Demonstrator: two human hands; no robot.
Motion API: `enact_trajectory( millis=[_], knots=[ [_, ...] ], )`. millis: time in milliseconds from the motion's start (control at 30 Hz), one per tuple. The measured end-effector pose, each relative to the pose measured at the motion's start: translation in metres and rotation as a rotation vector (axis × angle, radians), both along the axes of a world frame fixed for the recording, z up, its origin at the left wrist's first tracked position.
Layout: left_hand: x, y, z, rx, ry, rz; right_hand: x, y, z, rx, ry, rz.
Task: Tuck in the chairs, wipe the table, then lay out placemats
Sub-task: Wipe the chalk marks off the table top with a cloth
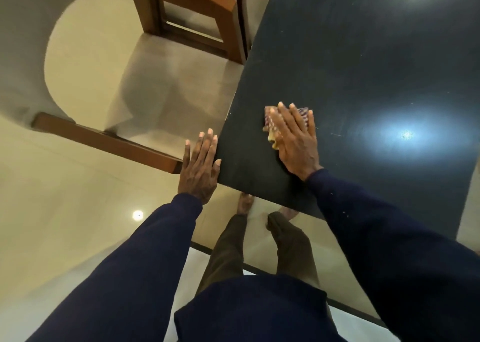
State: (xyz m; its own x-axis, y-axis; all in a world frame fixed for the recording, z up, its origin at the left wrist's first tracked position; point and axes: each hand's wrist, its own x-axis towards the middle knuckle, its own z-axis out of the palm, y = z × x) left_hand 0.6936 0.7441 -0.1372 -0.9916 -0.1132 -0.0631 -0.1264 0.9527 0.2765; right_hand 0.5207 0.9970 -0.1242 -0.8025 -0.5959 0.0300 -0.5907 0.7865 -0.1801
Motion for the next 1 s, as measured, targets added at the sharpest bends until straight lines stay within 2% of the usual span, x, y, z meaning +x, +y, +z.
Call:
enact_trajectory(
  millis=[67,133,267,400,467,567,667,767,867,1000],
  knots=[
    [-0.002,0.002,0.002,-0.004,0.014,0.01,0.004,-0.031,-0.001,0.009,-0.025,-0.124],
    [-0.006,-0.001,0.004,-0.003,0.031,0.033,0.019,-0.055,-0.002,-0.002,-0.029,-0.067],
    [-0.007,-0.014,0.008,-0.025,0.059,0.094,0.069,-0.056,-0.008,-0.078,-0.044,0.282],
    [-0.002,-0.025,0.014,-0.044,0.064,0.112,0.087,0.005,-0.011,-0.062,-0.082,0.621],
    [-0.002,-0.025,0.015,-0.053,0.068,0.098,0.07,0.04,-0.006,-0.071,-0.082,0.592],
    [-0.006,-0.02,0.014,-0.045,0.07,0.101,0.03,0.063,0.001,-0.048,-0.053,0.308],
    [-0.013,-0.015,0.013,-0.03,0.067,0.11,-0.007,0.031,0.002,-0.007,-0.019,0.036],
    [-0.017,-0.009,0.013,-0.016,0.075,0.129,-0.017,-0.031,-0.002,0.006,-0.014,-0.073],
    [-0.013,-0.006,0.013,-0.004,0.08,0.132,-0.001,-0.083,-0.002,-0.019,-0.019,0.043],
    [-0.008,-0.009,0.018,0.017,0.091,0.145,0.035,-0.088,-0.003,0.003,-0.019,0.399]
  ],
)
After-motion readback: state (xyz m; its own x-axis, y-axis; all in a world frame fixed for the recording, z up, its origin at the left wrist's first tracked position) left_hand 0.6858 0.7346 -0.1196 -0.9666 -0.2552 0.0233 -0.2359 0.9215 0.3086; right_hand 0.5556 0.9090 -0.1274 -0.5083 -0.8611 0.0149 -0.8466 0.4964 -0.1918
